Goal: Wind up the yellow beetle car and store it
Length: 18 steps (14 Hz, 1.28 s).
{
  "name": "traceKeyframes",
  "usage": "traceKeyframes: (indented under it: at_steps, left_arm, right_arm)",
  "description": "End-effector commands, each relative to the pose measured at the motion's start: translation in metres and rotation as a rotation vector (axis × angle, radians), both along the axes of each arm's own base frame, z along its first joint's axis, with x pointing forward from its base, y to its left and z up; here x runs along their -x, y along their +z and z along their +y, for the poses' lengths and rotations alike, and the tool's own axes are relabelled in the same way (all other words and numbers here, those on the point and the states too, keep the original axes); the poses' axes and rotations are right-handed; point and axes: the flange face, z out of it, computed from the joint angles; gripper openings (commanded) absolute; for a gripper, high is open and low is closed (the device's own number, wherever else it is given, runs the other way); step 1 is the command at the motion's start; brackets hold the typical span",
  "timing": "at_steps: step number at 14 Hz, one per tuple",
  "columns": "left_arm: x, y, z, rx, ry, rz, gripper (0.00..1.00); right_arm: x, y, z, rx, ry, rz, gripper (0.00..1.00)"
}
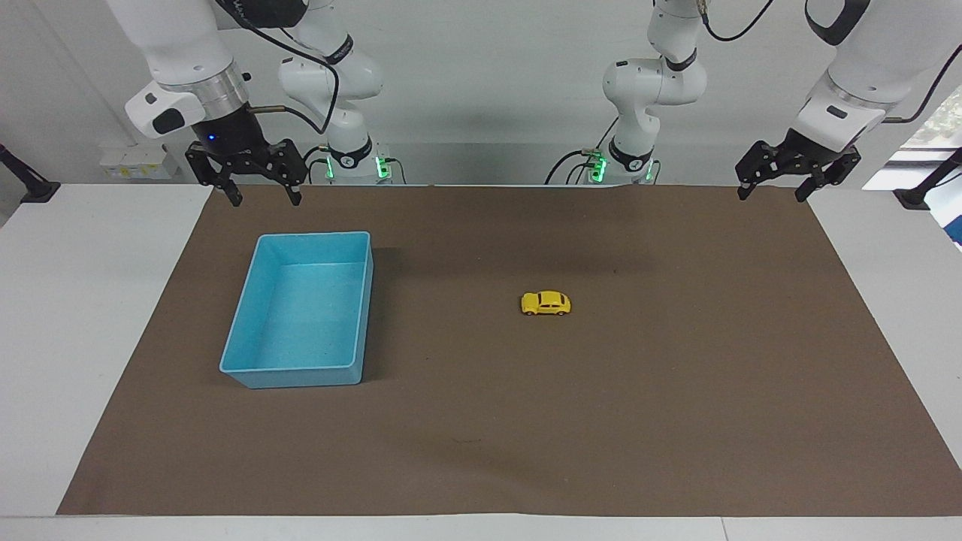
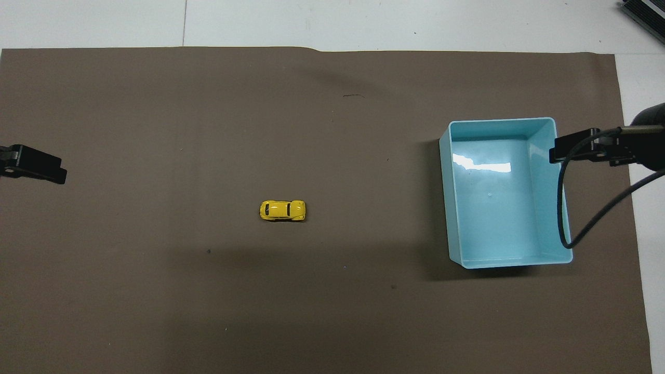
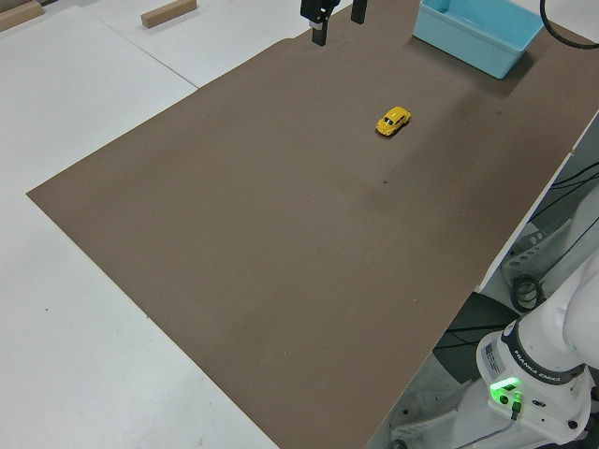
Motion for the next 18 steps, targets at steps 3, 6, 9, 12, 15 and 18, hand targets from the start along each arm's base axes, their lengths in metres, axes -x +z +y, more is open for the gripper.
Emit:
traceKeyframes:
  at_steps: [3, 6, 9, 12, 15, 18]
  left_arm:
    - [0.007, 0.003, 0.0, -0.008, 0.002, 0.01, 1.0]
    - [0.007, 0.003, 0.0, -0.008, 0.002, 0.009, 1.0]
    - [0.004, 0.004, -0.001, 0.013, -0.003, -0.007, 1.0]
    - [0.003, 0.004, -0.006, 0.031, -0.02, -0.016, 1.0]
    - [0.004, 0.003, -0.01, 0.031, -0.037, -0.008, 1.0]
    - [0.007, 0.002, -0.01, 0.036, -0.146, 0.0, 1.0]
  right_arm:
    - [0.004, 0.004, -0.001, -0.019, -0.019, -0.002, 1.0]
    - [0.004, 0.004, -0.001, -0.019, -0.019, -0.002, 1.0]
    - [0.003, 0.003, -0.002, -0.019, -0.02, 0.0, 1.0]
    - [0.004, 0.004, -0.001, -0.019, -0.019, -0.002, 1.0]
    - [0.004, 0.004, -0.001, -0.019, -0.019, -0.002, 1.0]
    - [0.004, 0.003, -0.001, -0.019, -0.019, 0.0, 1.0]
